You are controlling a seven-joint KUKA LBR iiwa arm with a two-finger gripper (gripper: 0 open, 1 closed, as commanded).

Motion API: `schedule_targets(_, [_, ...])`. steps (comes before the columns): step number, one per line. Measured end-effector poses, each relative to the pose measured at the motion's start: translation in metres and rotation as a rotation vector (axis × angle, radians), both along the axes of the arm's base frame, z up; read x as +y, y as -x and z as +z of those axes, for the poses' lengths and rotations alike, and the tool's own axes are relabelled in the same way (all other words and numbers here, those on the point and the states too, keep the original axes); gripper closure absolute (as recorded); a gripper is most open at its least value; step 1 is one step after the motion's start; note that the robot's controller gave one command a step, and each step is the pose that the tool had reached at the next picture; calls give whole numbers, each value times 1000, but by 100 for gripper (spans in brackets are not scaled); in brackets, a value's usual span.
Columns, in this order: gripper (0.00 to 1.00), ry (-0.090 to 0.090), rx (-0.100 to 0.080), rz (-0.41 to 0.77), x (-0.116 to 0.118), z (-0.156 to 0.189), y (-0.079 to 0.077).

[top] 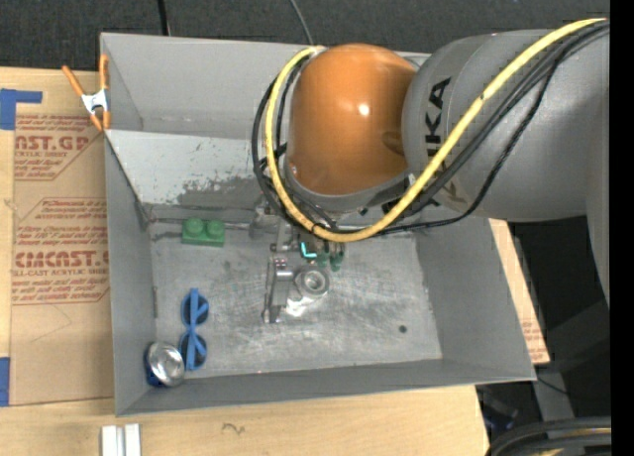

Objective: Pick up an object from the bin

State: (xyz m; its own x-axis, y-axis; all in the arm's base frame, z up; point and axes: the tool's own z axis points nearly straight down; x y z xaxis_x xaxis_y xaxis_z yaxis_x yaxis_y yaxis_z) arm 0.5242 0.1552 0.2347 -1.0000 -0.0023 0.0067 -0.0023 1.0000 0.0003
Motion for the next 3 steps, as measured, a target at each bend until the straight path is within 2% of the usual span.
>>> schedule_targets(1, [0, -5, -11, 408, 84, -166, 11])
schedule_targets(2, [0, -4, -6, 1003, 35, -135, 40])
schedule_targets(3, [0, -7, -8, 1419, 58, -135, 35])
